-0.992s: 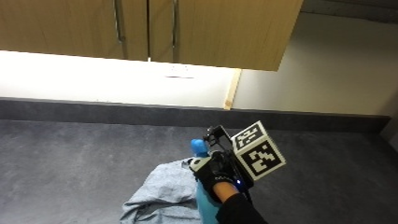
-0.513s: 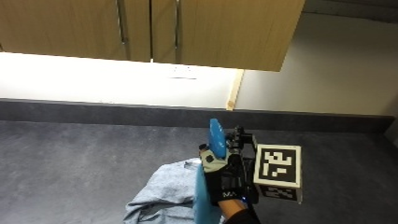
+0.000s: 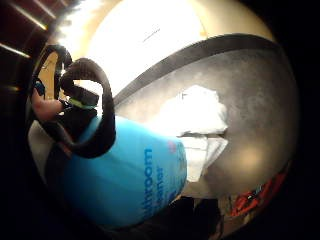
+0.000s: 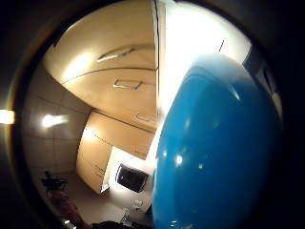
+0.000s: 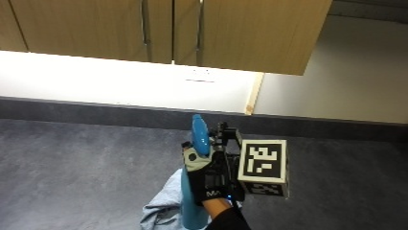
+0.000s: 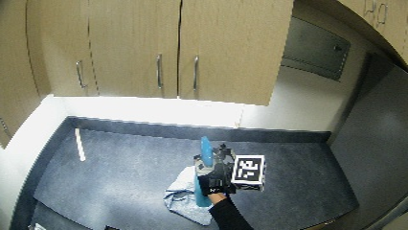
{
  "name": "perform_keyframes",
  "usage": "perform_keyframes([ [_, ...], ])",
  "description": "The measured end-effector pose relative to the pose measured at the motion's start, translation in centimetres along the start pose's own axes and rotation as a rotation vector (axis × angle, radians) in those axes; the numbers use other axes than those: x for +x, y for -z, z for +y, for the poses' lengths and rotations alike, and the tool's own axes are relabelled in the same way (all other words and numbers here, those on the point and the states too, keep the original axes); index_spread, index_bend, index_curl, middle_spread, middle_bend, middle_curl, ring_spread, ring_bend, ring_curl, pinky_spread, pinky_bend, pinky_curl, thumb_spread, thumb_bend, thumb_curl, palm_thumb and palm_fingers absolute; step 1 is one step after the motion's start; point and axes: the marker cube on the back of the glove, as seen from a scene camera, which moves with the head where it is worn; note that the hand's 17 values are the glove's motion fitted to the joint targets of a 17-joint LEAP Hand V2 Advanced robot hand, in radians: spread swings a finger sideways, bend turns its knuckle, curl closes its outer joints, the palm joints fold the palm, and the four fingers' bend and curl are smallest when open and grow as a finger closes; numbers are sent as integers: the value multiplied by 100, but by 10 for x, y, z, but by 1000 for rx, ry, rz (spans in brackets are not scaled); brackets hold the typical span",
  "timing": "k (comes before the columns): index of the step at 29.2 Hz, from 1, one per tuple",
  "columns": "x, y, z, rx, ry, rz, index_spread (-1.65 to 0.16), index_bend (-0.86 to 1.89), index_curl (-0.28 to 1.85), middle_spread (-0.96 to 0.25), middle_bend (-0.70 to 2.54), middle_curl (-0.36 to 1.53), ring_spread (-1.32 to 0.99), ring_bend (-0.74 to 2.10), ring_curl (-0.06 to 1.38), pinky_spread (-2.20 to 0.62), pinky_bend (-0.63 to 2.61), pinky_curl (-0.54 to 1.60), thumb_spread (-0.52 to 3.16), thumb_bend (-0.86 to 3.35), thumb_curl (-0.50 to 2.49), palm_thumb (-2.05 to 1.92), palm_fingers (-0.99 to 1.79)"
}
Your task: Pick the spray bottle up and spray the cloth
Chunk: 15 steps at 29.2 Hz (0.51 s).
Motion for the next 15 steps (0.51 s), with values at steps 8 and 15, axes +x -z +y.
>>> perform_keyframes([
  [8, -30, -45, 3, -29, 31, -37, -15, 39, 59, -7, 37, 54, -7, 37, 47, 6, 27, 36, 39, -3, 80, 109, 123],
  [15, -57, -83, 7, -46, 68, -50, -16, 39, 59, -7, 38, 54, -7, 38, 47, 6, 27, 36, 39, -3, 81, 108, 123],
])
